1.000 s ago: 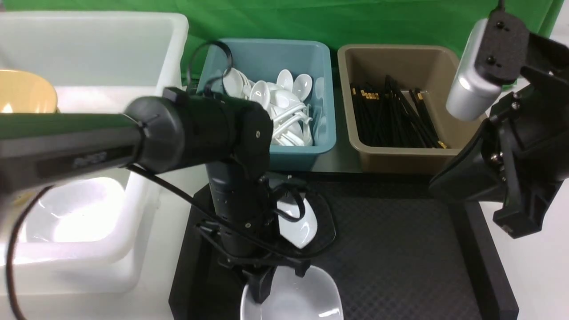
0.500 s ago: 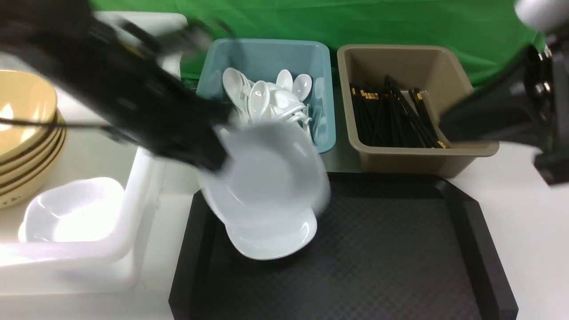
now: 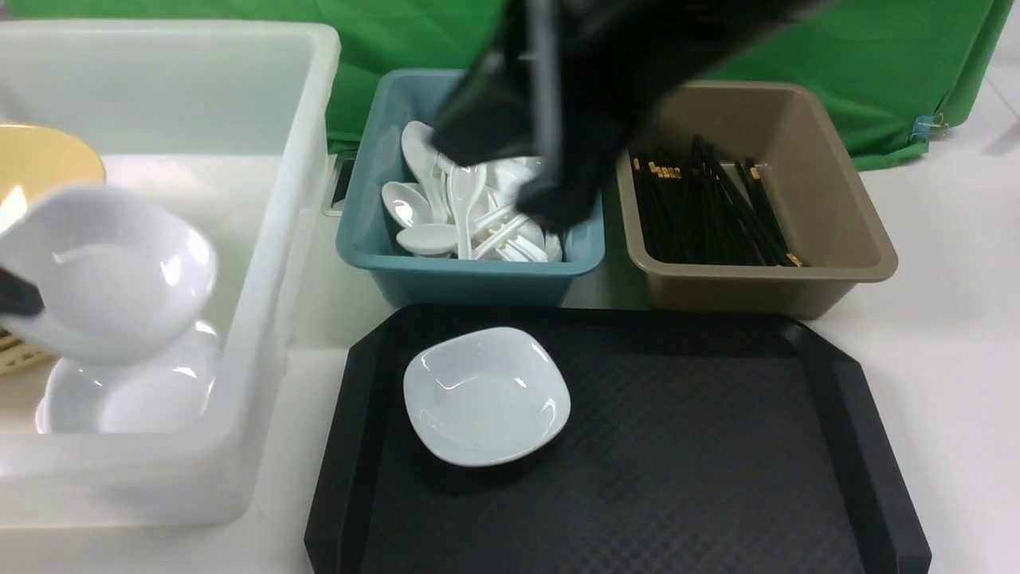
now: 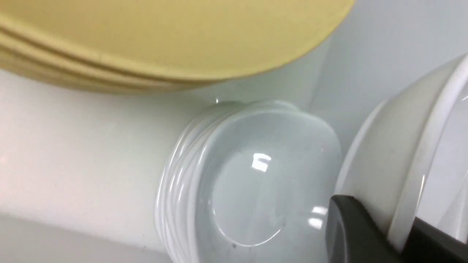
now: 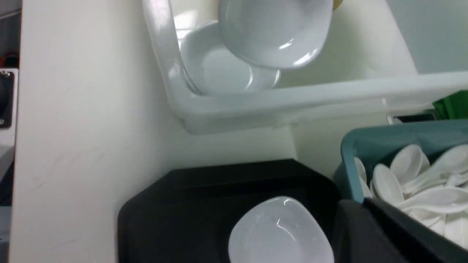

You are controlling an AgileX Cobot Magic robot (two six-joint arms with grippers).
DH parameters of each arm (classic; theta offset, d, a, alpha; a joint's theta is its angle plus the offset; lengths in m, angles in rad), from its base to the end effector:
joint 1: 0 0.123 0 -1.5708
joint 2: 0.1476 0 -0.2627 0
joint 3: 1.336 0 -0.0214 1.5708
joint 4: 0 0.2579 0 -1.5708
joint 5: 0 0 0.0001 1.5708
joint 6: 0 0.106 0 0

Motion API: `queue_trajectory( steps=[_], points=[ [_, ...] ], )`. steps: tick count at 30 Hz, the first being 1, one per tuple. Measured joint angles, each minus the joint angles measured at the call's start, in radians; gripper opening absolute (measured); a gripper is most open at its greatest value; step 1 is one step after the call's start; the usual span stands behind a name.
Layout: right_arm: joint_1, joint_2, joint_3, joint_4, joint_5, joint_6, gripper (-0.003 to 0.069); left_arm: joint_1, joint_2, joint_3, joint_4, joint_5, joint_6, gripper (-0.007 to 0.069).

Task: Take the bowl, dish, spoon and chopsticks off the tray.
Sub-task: Use the left arm to put the plate into the large storage box on the left

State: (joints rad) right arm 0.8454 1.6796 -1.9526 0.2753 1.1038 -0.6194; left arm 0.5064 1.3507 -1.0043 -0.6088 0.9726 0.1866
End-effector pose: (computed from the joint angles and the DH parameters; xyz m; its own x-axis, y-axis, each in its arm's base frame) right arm 0.2309 0.2993 0.4195 0.0115 -0.6790 -0.7341 -0.9542 0.2120 -0.2110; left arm 0.2647 0.0895 0.2548 -0.7322 -0.5940 -0.3332 -0.3971 0.7698 -0.4996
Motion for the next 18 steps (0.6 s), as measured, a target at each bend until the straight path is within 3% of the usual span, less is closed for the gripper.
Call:
queue_trajectory(
  steps=[9, 17, 18],
  points=[
    [0.033, 0.129, -0.070, -0.007, 0.001, 0.000, 0.0018, -0.028, -0.001, 0.033, 0.118, -0.003, -0.044, 0.0024],
    [0.041, 0.144, -0.073, -0.007, -0.005, -0.001, 0.0020, -0.028, 0.014, 0.033, 0.186, -0.008, -0.083, 0.0192],
    [0.041, 0.144, -0.074, -0.007, -0.004, -0.001, 0.0023, -0.028, 0.017, 0.033, 0.186, -0.006, -0.084, 0.0253]
  ],
)
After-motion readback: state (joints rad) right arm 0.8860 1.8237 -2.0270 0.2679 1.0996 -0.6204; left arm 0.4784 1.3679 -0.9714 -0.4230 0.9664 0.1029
